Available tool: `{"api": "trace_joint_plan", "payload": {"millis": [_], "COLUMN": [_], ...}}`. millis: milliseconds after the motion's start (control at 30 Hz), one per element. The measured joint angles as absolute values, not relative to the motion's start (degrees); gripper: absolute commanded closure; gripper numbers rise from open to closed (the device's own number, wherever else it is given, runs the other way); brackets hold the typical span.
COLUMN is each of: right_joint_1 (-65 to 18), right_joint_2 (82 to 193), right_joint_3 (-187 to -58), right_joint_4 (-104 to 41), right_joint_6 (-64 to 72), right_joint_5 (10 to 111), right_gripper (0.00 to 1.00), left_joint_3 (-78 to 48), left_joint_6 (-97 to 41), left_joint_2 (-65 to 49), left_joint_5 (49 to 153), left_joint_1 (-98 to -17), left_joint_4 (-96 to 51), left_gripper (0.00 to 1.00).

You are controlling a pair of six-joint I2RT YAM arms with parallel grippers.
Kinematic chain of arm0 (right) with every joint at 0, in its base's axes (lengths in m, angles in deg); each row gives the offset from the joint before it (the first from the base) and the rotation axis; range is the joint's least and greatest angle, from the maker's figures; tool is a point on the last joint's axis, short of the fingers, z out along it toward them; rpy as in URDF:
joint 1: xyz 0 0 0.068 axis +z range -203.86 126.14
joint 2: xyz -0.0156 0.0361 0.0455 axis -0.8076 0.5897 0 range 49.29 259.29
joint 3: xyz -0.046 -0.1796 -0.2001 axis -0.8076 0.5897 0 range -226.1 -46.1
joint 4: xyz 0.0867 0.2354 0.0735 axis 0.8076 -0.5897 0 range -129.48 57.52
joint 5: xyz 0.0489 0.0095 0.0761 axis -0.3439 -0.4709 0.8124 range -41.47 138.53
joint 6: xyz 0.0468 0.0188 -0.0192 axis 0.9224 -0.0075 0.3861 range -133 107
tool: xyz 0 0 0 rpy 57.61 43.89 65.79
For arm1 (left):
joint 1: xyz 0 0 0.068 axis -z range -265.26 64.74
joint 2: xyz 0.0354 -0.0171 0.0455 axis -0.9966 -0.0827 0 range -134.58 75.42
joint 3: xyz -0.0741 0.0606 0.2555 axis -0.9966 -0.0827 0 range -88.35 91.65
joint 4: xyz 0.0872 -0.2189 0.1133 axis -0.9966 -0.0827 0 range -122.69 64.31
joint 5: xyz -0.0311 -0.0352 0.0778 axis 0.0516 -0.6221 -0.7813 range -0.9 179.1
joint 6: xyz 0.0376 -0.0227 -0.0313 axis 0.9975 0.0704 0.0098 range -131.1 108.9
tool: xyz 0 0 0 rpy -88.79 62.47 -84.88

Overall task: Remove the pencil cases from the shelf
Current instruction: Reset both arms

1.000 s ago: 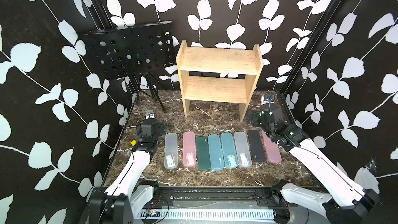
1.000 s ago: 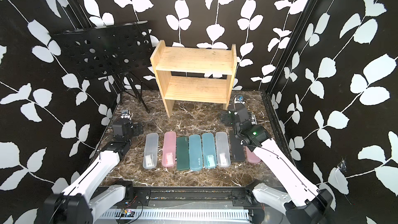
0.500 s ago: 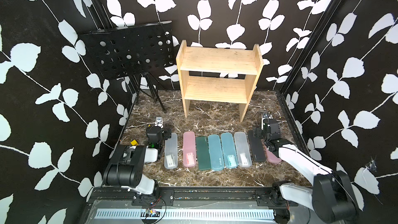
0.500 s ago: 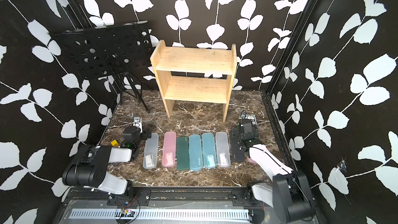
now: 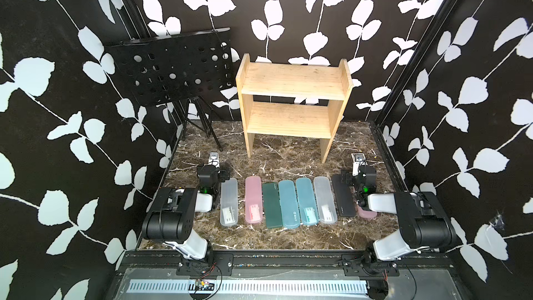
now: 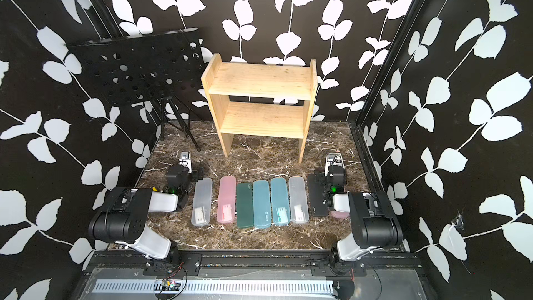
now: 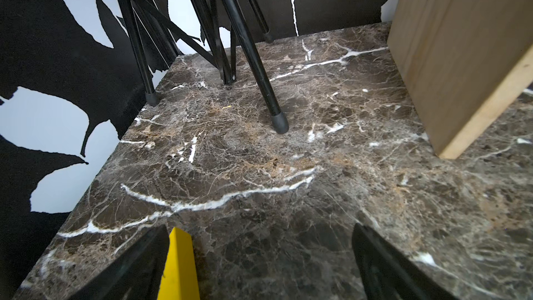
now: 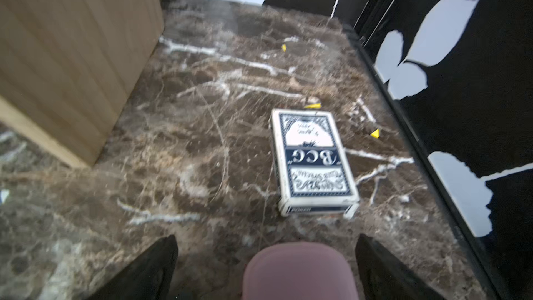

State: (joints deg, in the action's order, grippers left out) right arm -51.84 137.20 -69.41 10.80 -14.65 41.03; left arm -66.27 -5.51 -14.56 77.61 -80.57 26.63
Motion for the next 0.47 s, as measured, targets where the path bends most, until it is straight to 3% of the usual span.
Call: {"api": "trace_joint_plan", "payload": {"millis": [467], "right_joint_1": [-51.84], "right_joint_2": [137.18], "right_joint_3": [-69.41], "right_joint_4": [13.16], "right_joint_6": [-14.48], "right_joint_5": [42.18], "right_gripper": [0.00], "left_joint_3": [-66.27], "left_joint_6": [-5.51], "left_joint_2": [-14.56], "left_joint_5": [77.55], "left_joint_1": [-80.57], "left_joint_4": [25.99], "left_gripper": [0.01]}}
